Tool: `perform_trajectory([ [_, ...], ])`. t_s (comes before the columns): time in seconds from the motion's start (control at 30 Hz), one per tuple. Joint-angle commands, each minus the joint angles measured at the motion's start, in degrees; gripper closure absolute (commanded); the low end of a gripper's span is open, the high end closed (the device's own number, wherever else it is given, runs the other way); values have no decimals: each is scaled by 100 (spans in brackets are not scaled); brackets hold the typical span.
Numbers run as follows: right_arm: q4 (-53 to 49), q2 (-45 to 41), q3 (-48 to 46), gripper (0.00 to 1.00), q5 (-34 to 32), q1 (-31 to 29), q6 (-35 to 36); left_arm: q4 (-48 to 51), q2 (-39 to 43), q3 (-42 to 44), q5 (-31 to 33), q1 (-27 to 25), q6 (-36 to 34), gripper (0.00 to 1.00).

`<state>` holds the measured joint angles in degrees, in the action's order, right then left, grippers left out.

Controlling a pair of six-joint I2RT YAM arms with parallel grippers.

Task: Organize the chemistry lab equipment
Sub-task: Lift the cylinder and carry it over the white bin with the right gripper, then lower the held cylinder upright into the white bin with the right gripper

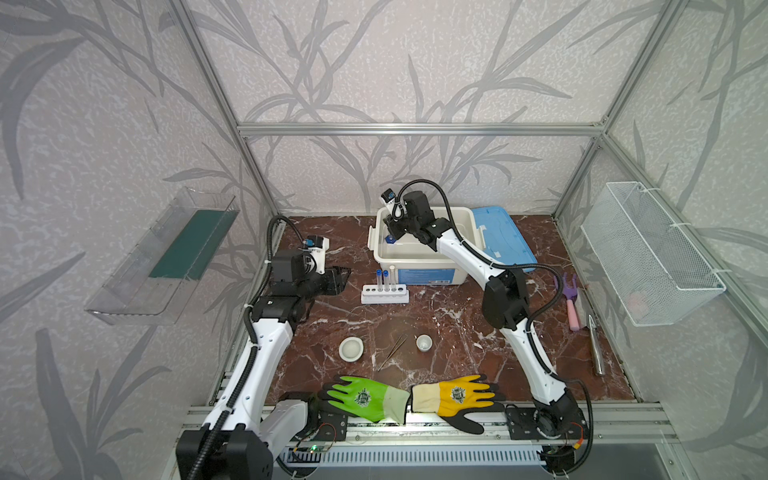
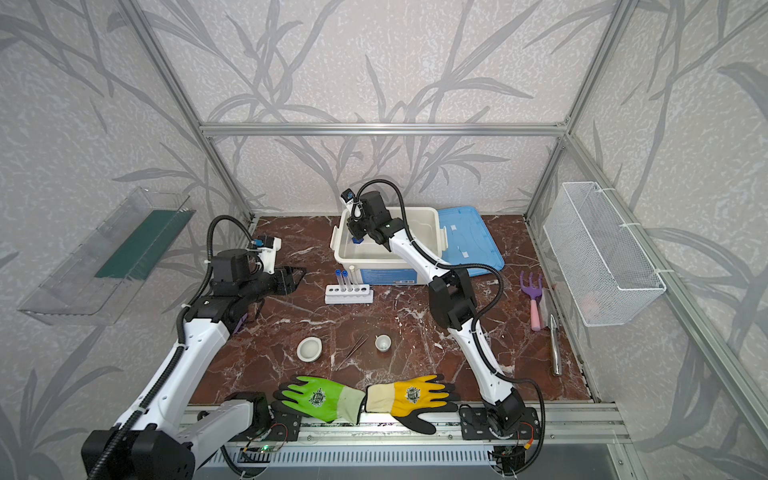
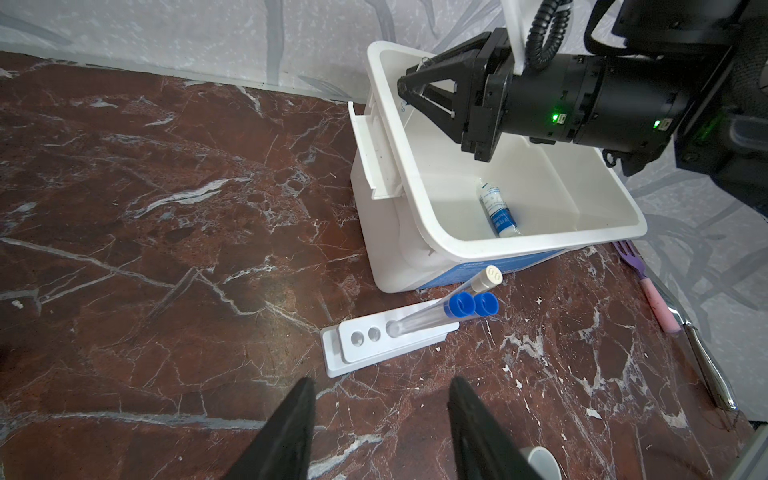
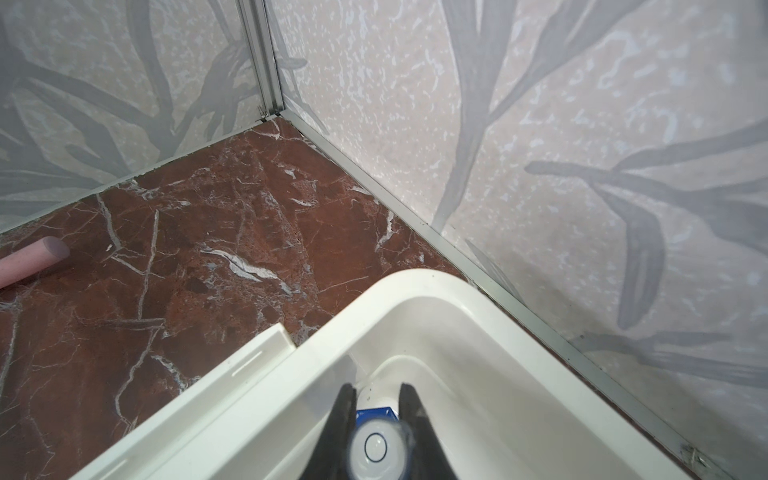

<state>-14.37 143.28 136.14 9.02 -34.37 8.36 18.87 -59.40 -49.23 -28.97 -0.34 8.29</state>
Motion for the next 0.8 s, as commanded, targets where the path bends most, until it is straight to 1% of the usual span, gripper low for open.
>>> perform_trajectory([
  [0.0, 224, 187, 66, 80, 77, 85, -92, -29, 24, 10, 42, -19, -161, 47],
  [0.33, 415, 538, 155, 80, 276, 189, -192, -27, 11, 19, 129, -19, -186, 47],
  [0.53, 379, 669, 162, 80, 395, 209, -221, -37, -33, 14, 72, -19, -179, 47],
  [0.77, 310, 770, 172, 77, 463, 211, -194, 38, -24, 2, 15, -27, -255, 47],
])
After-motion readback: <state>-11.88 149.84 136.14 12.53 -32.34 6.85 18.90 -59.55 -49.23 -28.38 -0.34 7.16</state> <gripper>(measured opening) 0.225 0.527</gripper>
